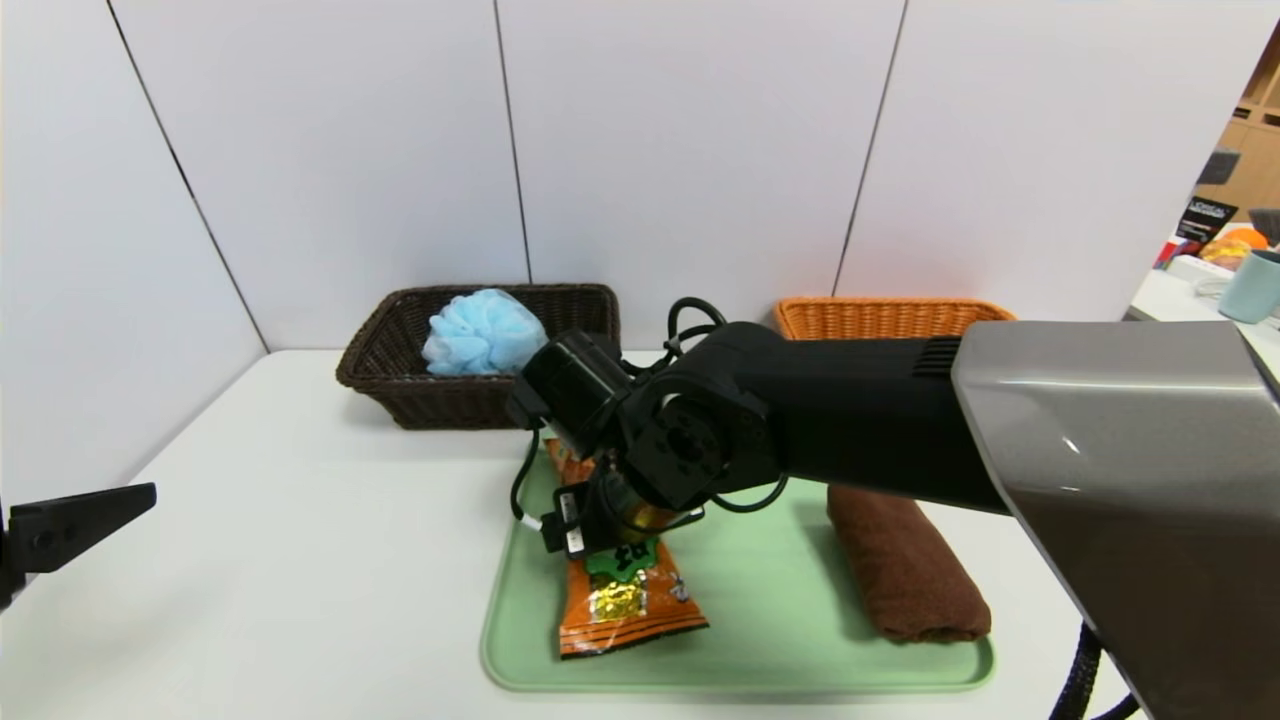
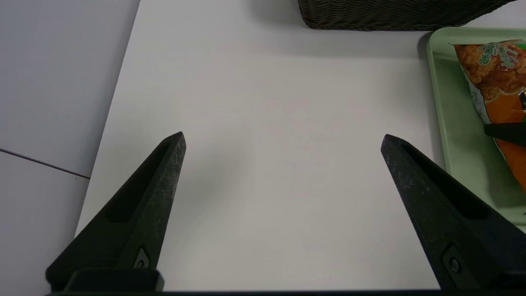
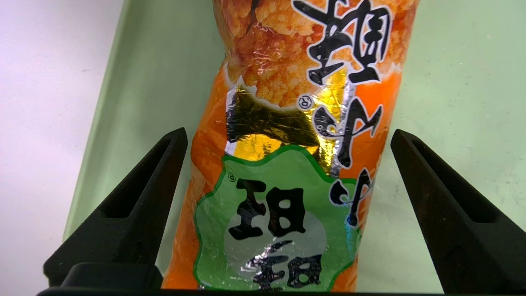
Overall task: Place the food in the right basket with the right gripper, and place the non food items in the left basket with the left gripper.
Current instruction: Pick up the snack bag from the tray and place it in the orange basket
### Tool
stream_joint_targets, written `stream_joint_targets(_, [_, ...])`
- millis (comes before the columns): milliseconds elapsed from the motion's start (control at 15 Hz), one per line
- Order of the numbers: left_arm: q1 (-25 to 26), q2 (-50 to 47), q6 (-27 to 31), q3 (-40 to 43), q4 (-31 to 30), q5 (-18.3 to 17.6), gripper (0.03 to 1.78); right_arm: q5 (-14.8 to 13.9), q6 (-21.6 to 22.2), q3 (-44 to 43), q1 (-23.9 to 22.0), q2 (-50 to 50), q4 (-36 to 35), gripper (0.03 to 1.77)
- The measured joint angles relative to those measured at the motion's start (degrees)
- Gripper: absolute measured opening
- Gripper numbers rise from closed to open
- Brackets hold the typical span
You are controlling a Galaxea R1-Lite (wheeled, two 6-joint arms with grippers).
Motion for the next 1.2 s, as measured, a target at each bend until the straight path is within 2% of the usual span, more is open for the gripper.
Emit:
stream_joint_targets(200, [-0.02,-0.15,0.18,0.13,0.0,0.0,1.69,-1.29,-0.83,-0.02,0.11,0.83,-0.11,1.71])
stream_joint_targets(1067, [-0.1,-0.26,0.2,0.35,0.01,0.0,1.69,-1.44,-1.16,-0.05,-0.29,1.57,-0.2,1.71])
stream_joint_targets(1133, [-0.1,-0.26,0.2,0.43,0.01,0.0,1.69,-1.46,-1.21,-0.05,-0.29,1.55,-0.2,1.66])
stream_joint_targets(1200, [-0.1,-0.26,0.16,0.44,-0.02,0.0,1.69,-1.44,-1.18,-0.05,-0.3,1.51,-0.16,1.47])
